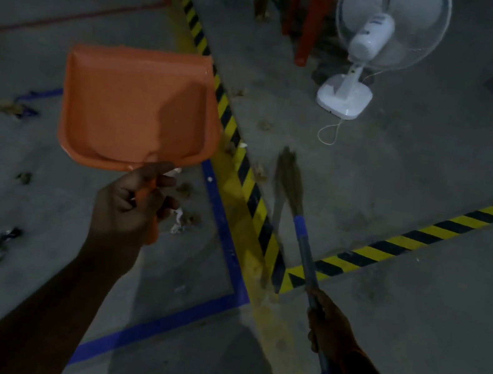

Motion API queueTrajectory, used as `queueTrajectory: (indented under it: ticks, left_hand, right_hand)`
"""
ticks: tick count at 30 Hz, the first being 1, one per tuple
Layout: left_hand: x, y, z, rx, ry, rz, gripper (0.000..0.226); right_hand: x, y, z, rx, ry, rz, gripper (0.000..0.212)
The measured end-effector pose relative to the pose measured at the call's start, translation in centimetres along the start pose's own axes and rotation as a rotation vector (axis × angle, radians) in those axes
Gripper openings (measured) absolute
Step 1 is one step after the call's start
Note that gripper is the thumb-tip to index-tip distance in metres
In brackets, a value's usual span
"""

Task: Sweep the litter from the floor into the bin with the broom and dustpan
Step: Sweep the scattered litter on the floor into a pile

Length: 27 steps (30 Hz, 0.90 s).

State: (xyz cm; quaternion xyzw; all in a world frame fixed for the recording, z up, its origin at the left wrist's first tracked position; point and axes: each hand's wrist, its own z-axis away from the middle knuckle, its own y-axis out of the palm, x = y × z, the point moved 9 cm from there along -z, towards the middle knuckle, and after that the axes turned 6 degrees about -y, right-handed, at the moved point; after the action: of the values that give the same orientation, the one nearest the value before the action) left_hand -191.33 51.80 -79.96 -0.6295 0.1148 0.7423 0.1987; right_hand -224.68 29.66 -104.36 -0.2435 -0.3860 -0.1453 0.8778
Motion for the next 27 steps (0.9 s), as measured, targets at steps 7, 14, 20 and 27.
queueTrajectory:
  ticks: [7,14,20,27]
  left_hand:
    - [1.7,-8.7,1.8,-0.095,-0.026,0.075,0.035]
    - [1.2,-14.2,3.6,-0.158,-0.011,0.13,0.035]
    - [1.6,-17.6,4.0,-0.197,-0.017,0.156,0.035]
    - [3.0,-19.4,3.1,-0.18,-0.03,0.143,0.034]
  right_hand:
    - [2.2,11.0,0.8,0.245,-0.043,0.154,0.04]
    - [5.8,16.3,1.2,0.358,-0.145,0.118,0.047]
    - [8.2,14.0,-0.2,0.234,-0.212,0.039,0.042]
    - [11.5,7.5,-5.7,0.001,-0.206,0.079,0.033]
